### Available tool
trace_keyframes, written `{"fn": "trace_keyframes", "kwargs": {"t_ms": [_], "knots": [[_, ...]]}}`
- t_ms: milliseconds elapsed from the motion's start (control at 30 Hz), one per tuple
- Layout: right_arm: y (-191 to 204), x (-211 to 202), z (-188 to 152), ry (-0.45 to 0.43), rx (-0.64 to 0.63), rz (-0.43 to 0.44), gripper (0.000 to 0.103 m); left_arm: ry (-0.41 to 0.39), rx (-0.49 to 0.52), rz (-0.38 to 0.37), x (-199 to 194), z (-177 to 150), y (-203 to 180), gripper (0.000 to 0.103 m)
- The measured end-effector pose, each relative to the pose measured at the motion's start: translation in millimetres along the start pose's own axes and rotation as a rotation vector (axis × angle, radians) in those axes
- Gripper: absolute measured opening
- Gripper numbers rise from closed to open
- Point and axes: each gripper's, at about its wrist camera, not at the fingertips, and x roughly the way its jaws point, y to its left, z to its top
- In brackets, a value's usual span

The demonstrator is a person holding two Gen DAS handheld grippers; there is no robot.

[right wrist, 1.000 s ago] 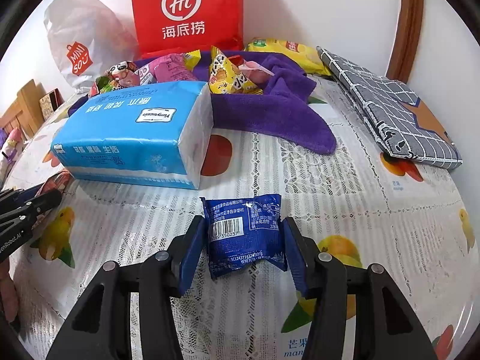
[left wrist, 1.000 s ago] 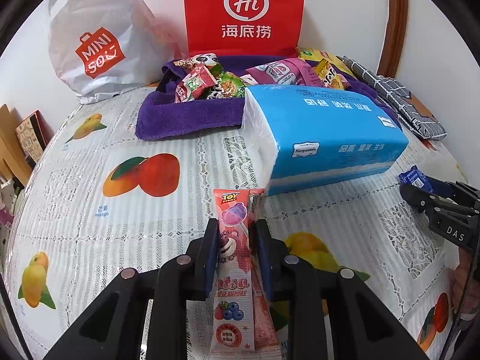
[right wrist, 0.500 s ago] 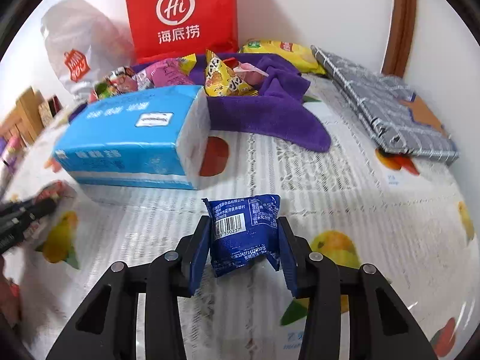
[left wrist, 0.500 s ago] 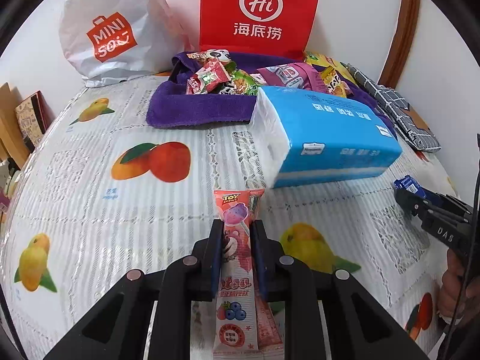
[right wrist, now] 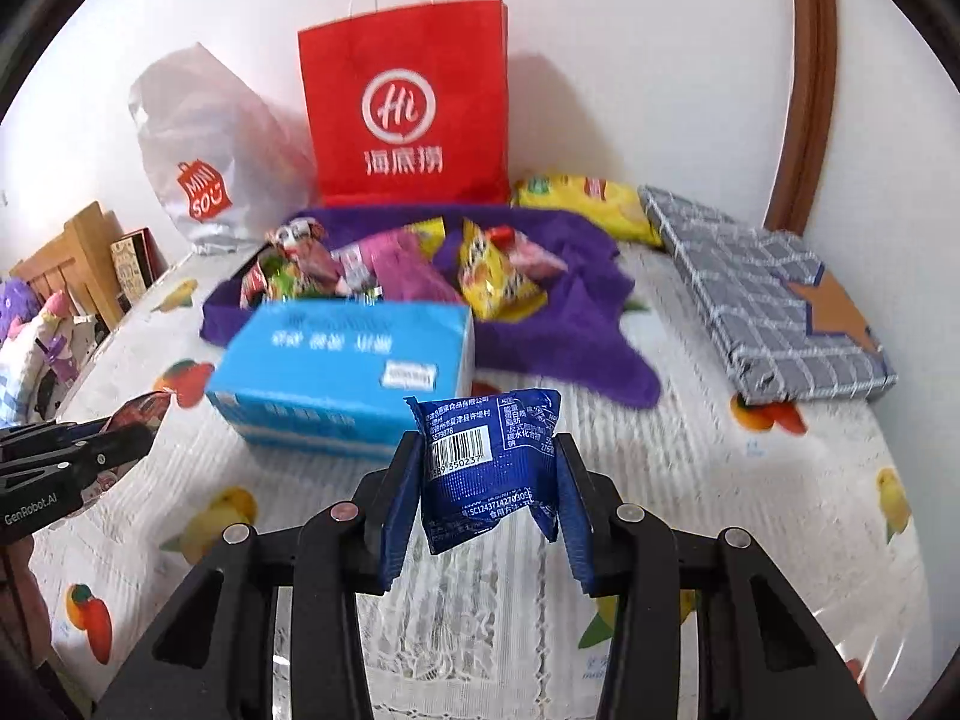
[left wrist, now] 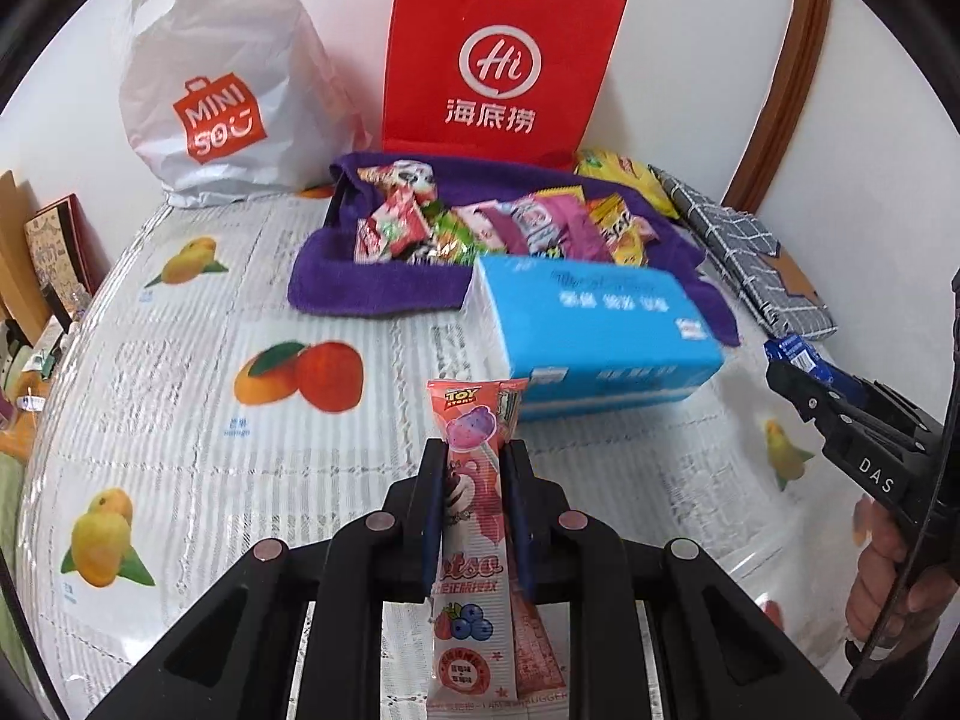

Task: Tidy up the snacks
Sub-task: 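Carry the stick packet with the left tool while right tool carries the blue packet over the towel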

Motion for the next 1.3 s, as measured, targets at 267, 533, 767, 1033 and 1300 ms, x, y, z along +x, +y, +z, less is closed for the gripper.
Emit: {"fn": "trace_keyframes", "kwargs": {"t_ms": [267,533,767,1033,1300], "knots": [[0.1,-11.4,34.7,-0.054,0.005,0.004,0.042,-0.044,0.005,0.000,-21.4,32.7,-6.0,0.018],[7.3,-7.5,69.8,-0.075,0.008,0.020,0.042,-0.051,-0.002,0.015,-26.8,69.8,-9.0,0.018],[18.7,4.1,101.2,-0.083,-0.012,0.044,0.042,-0.039,0.001,0.002,-23.1,99.2,-13.5,0.018],[20.1,24.4,131.1,-0.077,-0.007,0.074,0.042,-0.045,-0.020,-0.005,-12.8,130.0,-7.5,0.018],[22.1,53.1,156.0,-0.068,-0.006,0.084,0.042,-0.027,-0.047,0.009,9.8,155.0,6.0,0.018]]}}
